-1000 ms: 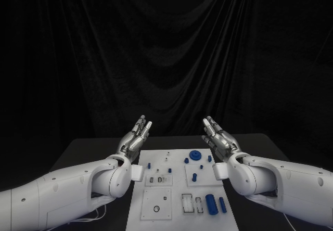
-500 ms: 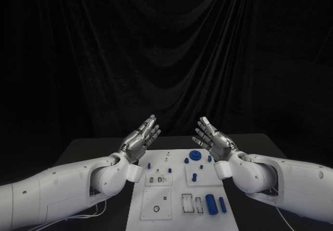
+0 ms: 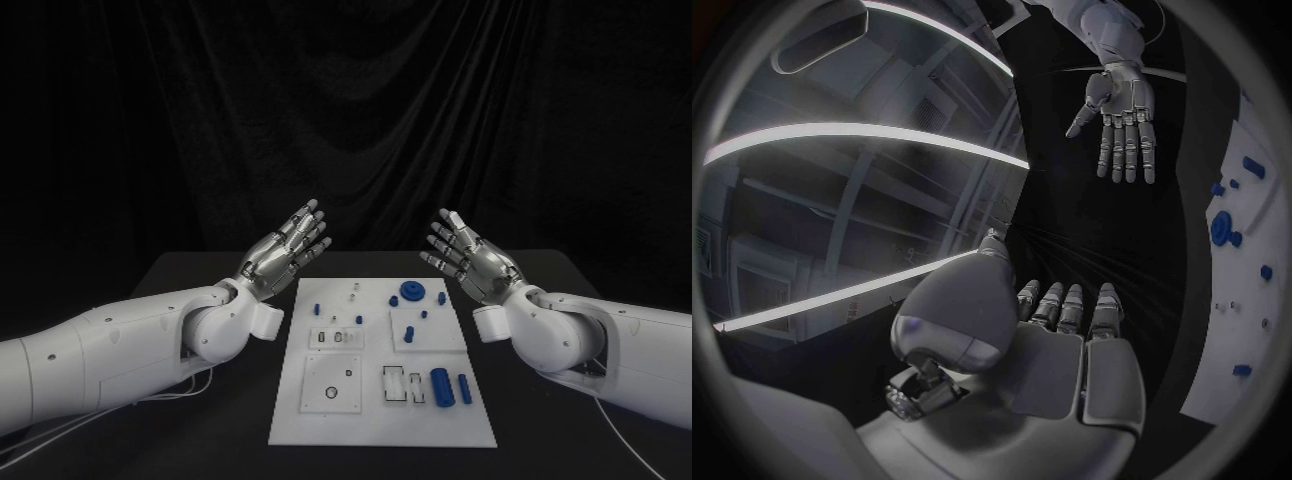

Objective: Assemble the parts on the task board

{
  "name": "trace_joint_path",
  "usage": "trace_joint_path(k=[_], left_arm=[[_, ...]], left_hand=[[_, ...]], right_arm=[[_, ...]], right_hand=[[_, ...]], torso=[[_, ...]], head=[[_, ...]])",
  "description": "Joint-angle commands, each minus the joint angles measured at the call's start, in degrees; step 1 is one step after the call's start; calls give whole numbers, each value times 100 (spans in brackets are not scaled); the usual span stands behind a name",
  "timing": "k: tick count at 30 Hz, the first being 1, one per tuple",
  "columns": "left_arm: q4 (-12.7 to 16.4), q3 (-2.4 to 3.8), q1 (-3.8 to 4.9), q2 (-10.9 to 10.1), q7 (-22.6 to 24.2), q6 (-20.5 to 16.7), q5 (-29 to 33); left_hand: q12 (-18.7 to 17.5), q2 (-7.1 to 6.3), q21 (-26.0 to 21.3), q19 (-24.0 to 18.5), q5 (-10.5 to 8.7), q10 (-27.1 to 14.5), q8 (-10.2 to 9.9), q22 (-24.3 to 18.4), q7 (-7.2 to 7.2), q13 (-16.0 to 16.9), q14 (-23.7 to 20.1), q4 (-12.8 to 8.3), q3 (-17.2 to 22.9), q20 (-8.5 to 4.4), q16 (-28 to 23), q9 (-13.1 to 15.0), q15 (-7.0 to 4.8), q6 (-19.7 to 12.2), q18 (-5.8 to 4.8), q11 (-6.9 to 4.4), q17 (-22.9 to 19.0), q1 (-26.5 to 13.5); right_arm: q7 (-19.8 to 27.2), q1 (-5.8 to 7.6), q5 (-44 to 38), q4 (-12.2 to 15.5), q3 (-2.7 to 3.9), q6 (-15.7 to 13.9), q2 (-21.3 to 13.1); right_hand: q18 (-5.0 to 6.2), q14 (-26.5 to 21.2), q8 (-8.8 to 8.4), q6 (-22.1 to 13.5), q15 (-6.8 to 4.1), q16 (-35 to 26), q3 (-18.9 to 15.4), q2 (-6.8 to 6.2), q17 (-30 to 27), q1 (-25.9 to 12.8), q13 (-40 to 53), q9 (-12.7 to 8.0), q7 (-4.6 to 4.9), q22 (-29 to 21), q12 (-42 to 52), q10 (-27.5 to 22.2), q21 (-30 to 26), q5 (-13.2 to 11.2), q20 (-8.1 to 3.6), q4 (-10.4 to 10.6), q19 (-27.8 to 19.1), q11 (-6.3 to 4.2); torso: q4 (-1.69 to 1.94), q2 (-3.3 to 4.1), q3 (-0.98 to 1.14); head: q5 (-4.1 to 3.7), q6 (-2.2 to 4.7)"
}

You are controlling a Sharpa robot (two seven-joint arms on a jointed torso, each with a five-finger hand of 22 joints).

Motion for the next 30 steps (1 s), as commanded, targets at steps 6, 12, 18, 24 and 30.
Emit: trace_joint_path(k=[6,12,18,24,30], left_arm=[[-10,4,-7,-176,637,-101,-1021],[93,5,-6,-402,799,-293,-1259],[165,5,-3,-570,902,-420,-1308],[309,5,11,-761,1022,-589,-1322],[502,5,33,-913,1066,-737,-1328]], left_hand=[[219,-27,44,77,721,118,87,38,112,58,-4,2,65,168,-21,44,121,297,107,107,-9,619],[436,-153,82,128,1670,216,134,56,203,91,59,-29,169,213,13,73,151,529,109,155,22,1346],[568,-246,95,146,2178,254,146,60,264,105,88,-217,410,235,18,85,143,641,108,200,33,1831],[651,-305,96,146,2362,282,160,60,279,114,73,-346,655,223,12,95,92,732,107,197,27,2083],[707,-377,94,143,2452,313,175,58,309,122,71,-372,710,227,12,103,98,801,105,213,27,2125]], right_arm=[[53,111,-849,-26,0,-188,-187],[-62,377,-2007,48,0,-866,-381],[-871,730,-3464,151,0,-1703,-496],[-2301,1129,-5508,230,0,-1859,-600],[-3664,1413,-8096,295,0,-1348,-633]], right_hand=[[64,506,435,947,407,589,394,-129,244,1368,185,185,714,513,715,316,1001,905,261,-817,1724,484],[65,2440,806,1537,550,2201,612,-176,629,2001,313,260,847,745,1867,600,1764,835,240,-1211,3576,755],[67,4408,1231,2442,295,2901,838,-368,751,2446,446,348,1136,1197,3332,1677,2744,891,-74,-1730,5017,1015],[94,5374,1580,3430,73,3095,902,-496,743,2399,371,474,1390,1587,3510,2143,3403,583,-270,-1850,5517,969],[109,6367,1560,3875,-164,3548,839,-751,1002,1688,364,504,1225,2021,3470,2900,4055,-352,-430,-1413,6033,779]], torso=[[33,50,-14],[-23,94,-9],[24,184,-28],[90,354,-4],[180,500,-2]], head=[[-68,-395],[70,-686],[200,-956],[217,-1049],[159,-1049]])
